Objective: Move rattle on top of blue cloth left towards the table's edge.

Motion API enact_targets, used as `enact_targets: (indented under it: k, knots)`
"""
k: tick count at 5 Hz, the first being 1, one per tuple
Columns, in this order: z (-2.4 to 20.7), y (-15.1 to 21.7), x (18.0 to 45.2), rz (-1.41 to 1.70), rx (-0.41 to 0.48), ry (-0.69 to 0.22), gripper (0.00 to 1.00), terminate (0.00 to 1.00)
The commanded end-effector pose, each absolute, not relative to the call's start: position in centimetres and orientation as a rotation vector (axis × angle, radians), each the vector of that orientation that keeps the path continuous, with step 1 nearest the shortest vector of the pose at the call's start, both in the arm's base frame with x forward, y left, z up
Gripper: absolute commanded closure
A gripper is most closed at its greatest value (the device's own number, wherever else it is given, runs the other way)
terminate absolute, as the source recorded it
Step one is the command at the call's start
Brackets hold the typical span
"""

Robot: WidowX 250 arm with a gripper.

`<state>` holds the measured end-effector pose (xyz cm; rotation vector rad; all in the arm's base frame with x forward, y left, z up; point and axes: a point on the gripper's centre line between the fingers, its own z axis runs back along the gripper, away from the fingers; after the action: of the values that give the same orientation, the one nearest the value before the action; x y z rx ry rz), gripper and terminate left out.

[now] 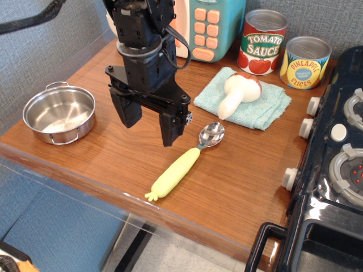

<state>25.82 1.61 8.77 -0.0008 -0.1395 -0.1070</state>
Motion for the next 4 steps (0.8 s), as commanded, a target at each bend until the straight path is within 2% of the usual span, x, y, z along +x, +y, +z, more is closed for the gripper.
enact_targets:
  k: [1, 2, 3, 4]
  knots:
    - [8.8, 1.6, 25.8, -0.107, -0.001, -0.139, 0.00, 0.00]
    - [9.8, 0.4, 30.7, -0.091, -0.051, -0.172, 0.00, 0.00]
    - [9.4, -0.9, 35.7, -0.088, -0.071, -0.183, 0.00, 0.00]
    - [7.8, -2.9, 40.7, -0.110, -0.068, -0.197, 0.00, 0.00]
